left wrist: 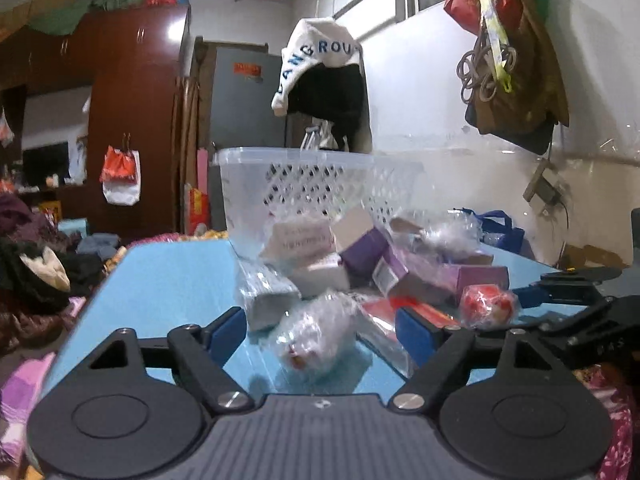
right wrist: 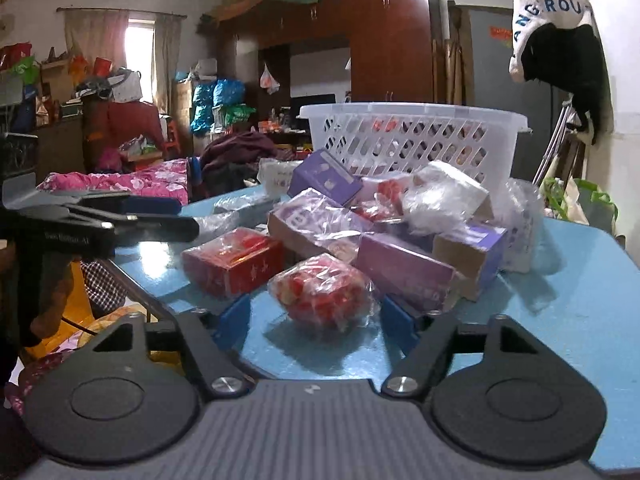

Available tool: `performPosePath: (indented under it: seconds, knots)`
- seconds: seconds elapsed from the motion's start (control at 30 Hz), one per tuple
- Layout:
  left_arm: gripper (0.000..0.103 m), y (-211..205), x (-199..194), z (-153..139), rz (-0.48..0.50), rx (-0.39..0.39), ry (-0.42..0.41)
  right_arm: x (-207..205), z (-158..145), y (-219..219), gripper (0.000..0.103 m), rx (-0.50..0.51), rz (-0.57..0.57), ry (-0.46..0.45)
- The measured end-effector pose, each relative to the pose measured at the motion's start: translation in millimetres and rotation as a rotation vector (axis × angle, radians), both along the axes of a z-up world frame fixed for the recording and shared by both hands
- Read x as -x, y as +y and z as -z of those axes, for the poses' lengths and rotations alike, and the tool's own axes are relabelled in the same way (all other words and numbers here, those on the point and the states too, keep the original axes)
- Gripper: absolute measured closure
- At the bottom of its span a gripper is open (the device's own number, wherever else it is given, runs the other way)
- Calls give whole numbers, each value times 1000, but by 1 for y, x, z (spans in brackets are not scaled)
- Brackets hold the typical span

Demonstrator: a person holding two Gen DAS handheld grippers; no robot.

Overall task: Organize objects
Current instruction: 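Grasp the clear plastic bag with the left tool while the right tool grasps the red-netted bag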

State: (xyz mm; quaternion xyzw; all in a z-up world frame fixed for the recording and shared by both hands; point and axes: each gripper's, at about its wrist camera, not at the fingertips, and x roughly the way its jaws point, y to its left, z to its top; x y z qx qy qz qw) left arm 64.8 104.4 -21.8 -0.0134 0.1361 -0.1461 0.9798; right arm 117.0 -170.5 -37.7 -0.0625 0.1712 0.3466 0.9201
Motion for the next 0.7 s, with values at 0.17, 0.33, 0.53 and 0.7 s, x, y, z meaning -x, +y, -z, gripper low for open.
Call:
performPosePath:
  seconds: [0.17, 0.33, 0.53, 0.7]
  knots:
    - [31, -1, 0, 4, 17, 17, -9, 7, -1, -9, 46, -30, -8, -13]
    - [36, -2, 3, 4, 25, 15, -22, 12, -9, -25, 47, -72, 12, -45]
    - [33, -9, 5, 5, 43, -3, -40, 13, -17, -37, 47, -94, 38, -70]
    - [33, -15, 1, 6, 34, 3, -42, 14, -23, -48, 47, -113, 68, -93]
